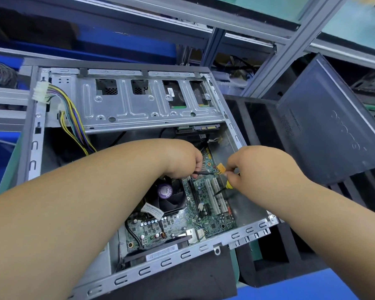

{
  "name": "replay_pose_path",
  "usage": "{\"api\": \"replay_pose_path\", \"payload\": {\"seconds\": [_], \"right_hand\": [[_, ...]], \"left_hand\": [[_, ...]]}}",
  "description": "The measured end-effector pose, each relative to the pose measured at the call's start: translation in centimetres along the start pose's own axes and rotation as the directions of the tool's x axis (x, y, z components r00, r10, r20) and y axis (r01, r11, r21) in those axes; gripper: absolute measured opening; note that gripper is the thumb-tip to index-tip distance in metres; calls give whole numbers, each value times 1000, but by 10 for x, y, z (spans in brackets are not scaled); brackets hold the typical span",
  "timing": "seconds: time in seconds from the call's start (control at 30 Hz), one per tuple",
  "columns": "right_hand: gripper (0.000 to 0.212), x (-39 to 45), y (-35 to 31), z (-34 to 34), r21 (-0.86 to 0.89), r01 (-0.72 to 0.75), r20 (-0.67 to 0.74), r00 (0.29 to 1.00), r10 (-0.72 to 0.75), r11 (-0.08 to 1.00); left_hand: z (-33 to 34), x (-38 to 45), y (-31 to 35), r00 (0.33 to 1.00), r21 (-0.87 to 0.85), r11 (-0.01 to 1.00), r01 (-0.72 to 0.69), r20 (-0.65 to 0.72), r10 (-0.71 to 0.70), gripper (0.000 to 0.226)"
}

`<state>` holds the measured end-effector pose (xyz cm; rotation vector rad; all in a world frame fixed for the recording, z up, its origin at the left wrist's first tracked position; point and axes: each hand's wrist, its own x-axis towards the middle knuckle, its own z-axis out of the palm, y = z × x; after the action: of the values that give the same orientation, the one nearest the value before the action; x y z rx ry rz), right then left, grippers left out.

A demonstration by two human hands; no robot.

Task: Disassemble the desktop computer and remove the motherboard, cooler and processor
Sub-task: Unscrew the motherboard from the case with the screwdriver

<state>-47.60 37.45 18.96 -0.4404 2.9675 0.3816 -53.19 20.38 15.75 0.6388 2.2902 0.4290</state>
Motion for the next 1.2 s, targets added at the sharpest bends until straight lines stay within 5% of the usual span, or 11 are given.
{"api": "replay_pose_path", "payload": {"seconds": [0.2, 0.37, 0.53, 0.77, 1.03, 1.2], "right_hand": [[28, -1, -1, -8, 78, 34, 245, 968, -52, 996], [11, -13, -10, -19, -39, 183, 369, 916, -156, 982], [10, -11, -25, -14, -59, 257, 470, 859, -200, 965], [22, -10, -29, -7, -15, 261, 473, 852, -223, 965], [21, -12, -26, -7, 23, 243, 470, 854, -225, 970], [18, -12, -25, -6, 23, 250, 458, 858, -232, 968]], "left_hand": [[5, 4, -6, 947, 275, 906, 320, -131, -295, 33], [10, 9, -4, 945, 256, 910, 324, -127, -301, 33], [17, 12, 1, 977, 302, 930, 207, -120, -179, 28], [29, 5, 15, 956, 374, 882, -286, 54, 287, 27], [36, -1, 21, 897, 390, 832, -394, 358, 258, 51], [41, 2, 22, 888, 404, 833, -378, 413, 202, 50]]}}
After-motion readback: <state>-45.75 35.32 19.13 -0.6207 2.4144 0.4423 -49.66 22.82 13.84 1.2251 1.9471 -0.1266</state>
